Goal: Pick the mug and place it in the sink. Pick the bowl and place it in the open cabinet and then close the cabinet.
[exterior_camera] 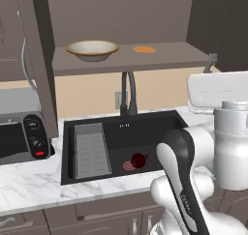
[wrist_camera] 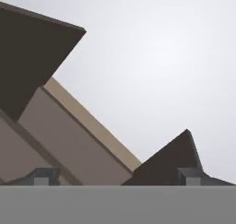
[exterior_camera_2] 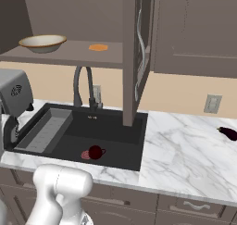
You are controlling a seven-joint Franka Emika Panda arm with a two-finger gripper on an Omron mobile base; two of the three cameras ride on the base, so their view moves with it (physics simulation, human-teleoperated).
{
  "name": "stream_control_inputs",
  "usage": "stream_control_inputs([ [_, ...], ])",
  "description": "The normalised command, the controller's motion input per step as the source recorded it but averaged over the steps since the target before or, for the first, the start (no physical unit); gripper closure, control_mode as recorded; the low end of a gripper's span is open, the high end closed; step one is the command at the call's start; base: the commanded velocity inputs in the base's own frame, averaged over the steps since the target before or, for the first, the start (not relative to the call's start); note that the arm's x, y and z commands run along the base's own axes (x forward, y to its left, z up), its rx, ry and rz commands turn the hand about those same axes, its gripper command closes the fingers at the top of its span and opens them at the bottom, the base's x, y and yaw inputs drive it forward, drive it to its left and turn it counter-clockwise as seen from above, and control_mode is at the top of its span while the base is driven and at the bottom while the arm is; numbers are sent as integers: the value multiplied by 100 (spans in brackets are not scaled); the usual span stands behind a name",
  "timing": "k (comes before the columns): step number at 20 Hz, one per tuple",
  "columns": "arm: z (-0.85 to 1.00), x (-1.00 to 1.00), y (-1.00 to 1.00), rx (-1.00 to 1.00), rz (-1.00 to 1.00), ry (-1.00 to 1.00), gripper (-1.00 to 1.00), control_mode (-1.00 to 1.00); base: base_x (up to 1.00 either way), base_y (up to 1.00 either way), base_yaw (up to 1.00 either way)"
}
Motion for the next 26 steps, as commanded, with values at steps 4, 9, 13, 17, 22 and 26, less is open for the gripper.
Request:
stream_control_inputs([
  [4, 0, -42, -77, 9, 0, -3, -100, -100, 0, 0, 0],
  [9, 0, -46, -67, 7, 0, -4, -100, -100, 0, 0, 0],
  [13, 0, -50, -65, 5, 0, -7, -100, -100, 0, 0, 0],
  [17, 0, -42, -64, 6, 0, -2, -100, -100, 0, 0, 0],
  [22, 0, -39, -55, 8, 0, 1, -100, -100, 0, 0, 0],
  [26, 0, -11, -36, 7, 6, 15, -100, -100, 0, 0, 0],
])
